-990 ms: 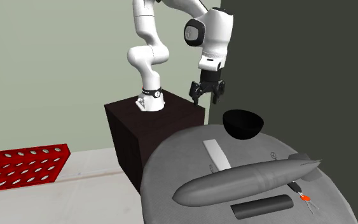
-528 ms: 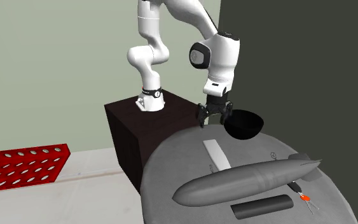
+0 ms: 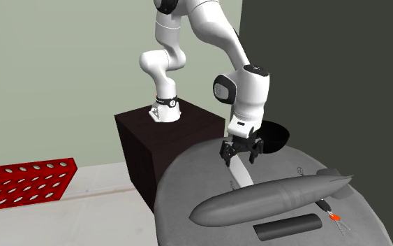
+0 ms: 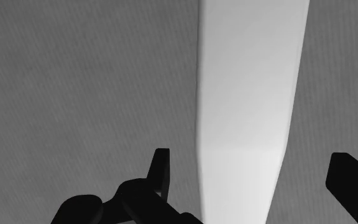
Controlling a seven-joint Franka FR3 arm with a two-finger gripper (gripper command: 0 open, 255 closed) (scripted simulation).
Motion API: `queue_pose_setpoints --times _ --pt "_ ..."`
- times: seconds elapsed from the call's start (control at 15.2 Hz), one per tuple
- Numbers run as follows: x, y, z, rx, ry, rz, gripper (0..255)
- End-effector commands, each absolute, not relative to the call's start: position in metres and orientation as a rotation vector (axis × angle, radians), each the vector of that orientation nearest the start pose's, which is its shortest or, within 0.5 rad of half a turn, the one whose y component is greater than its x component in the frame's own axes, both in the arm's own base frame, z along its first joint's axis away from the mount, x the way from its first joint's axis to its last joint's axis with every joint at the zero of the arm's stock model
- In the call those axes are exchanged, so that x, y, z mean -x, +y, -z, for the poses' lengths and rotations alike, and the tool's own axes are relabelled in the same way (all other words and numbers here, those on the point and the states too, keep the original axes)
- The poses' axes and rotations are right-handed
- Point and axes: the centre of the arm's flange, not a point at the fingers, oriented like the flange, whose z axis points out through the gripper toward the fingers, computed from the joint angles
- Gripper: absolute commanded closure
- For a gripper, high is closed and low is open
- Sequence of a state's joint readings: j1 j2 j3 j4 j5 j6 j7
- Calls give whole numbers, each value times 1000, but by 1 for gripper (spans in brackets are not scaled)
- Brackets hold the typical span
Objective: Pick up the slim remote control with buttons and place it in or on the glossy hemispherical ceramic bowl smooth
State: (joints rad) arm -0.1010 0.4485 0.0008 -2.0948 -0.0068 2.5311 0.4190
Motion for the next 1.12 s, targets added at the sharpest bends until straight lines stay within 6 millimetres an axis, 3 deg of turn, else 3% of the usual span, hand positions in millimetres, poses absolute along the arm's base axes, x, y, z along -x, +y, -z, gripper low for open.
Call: queue_pose_setpoints --times 0.0,0.4,0.86,0.92,1.06 --pt "-583 -56 -190 3040 808 -14 0" --pt "-583 -57 -161 3040 808 -14 0" --pt "-583 -57 -161 3040 808 -14 0" --pt "-583 -57 -161 3040 808 -14 255" --pt "-583 -56 -161 3040 808 -14 255"
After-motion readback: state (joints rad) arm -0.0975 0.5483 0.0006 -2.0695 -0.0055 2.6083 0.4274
